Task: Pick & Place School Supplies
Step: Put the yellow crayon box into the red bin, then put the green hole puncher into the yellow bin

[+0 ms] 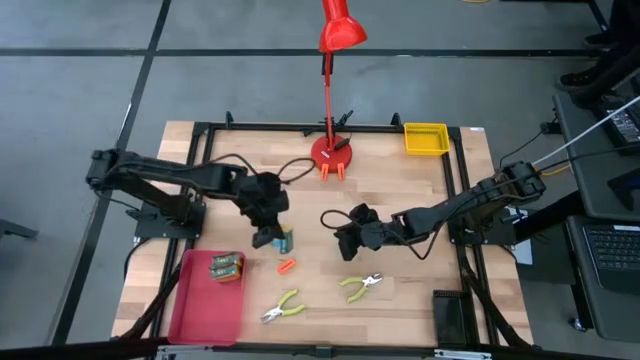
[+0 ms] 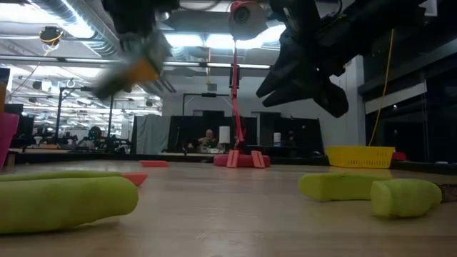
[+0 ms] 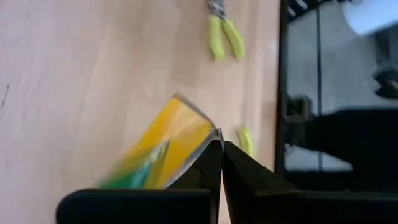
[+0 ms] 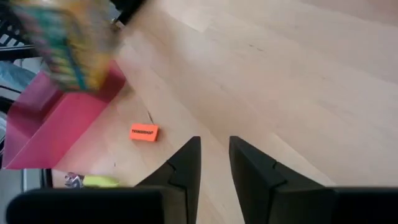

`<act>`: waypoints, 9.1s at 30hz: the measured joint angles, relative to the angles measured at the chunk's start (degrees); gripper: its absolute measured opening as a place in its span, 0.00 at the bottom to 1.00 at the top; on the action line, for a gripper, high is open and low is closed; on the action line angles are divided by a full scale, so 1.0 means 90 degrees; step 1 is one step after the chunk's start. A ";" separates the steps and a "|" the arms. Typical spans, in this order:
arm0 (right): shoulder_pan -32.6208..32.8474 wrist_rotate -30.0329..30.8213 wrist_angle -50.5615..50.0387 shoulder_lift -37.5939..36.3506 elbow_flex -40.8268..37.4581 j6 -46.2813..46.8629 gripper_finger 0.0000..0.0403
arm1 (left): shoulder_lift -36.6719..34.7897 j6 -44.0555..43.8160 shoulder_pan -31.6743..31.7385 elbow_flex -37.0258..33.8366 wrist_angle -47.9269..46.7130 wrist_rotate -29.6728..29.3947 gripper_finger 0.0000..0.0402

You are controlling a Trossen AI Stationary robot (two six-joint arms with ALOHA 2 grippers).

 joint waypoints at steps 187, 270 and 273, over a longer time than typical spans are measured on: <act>0.1460 -0.1000 0.0934 -0.0007 0.0017 -0.0415 0.22 | 0.3348 -0.1696 -0.3103 0.4691 -0.4090 -0.4739 0.35; 0.0578 -0.1415 -0.2182 0.1649 0.1794 -0.2940 0.10 | 0.3530 -0.5160 -0.4568 0.4684 -0.5541 -0.5761 0.35; 0.0370 -0.1043 -0.2950 0.1512 0.2067 -0.3068 0.10 | 0.3501 -0.5793 -0.4724 0.4684 -0.5968 -0.6085 0.35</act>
